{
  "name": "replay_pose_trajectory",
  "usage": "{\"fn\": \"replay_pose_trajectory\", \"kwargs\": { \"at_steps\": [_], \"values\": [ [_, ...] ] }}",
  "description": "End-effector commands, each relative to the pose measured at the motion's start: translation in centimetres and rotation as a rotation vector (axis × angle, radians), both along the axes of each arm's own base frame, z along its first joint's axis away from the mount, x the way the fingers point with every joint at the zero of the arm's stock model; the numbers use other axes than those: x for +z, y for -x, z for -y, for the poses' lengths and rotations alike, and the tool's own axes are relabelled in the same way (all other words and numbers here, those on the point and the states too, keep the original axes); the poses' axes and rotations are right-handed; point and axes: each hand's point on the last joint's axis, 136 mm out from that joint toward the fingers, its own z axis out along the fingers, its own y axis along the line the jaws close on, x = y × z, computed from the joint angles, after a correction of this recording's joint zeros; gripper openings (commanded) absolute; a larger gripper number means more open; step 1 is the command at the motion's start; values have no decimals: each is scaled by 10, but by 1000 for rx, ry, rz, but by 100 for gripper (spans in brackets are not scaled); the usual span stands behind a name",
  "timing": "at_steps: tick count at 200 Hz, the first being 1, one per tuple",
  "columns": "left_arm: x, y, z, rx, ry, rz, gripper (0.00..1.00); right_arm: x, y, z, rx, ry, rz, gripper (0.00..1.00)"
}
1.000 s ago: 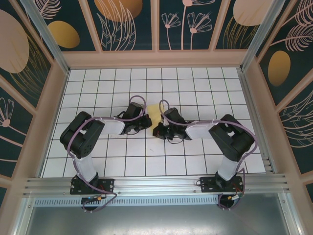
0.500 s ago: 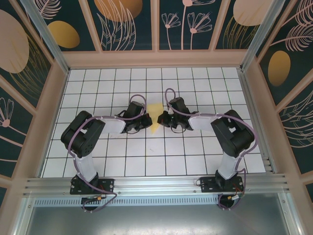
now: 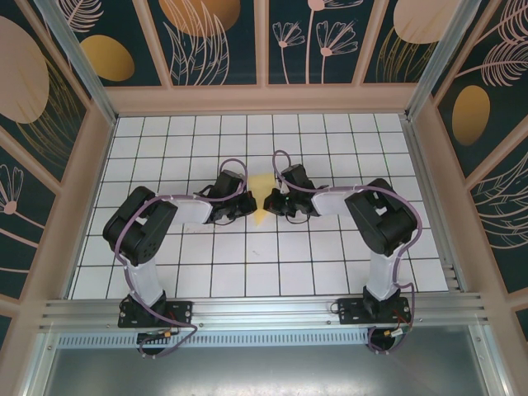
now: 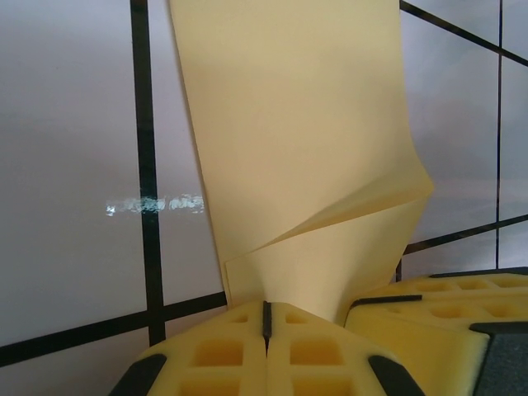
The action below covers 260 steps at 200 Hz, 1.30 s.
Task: Fold a paper plane with a square sheet of paper (pick it up from the middle)
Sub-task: Third fold the triangle at the center of the table.
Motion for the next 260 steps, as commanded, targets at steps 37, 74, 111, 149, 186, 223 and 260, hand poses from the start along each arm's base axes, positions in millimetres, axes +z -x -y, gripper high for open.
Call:
{"fn": "replay_pose_trajectory", "kwargs": {
  "at_steps": [37,74,111,149,186,223,260],
  "values": [
    [-40,13,-26,-13,-186,-80,0,-15,-9,15,-37,45,-42,5],
    [-47,16,-31,-44,-230,-89,0,-7,-15,13,-28,33,-40,5],
    [-49,16,-34,-51,-254,-88,0,1,-29,16,-33,39,-15,5],
    [-51,17,-34,-59,-260,-91,0,-17,-39,33,-72,60,-52,5],
    [-50,17,-34,-60,-261,-89,0,-26,-42,47,-111,107,-67,5],
    [-50,17,-35,-63,-262,-87,0,-11,-60,61,-166,139,-15,5],
    [-48,17,-32,-73,-251,-82,0,2,-85,80,-244,181,36,5]
  ]
}}
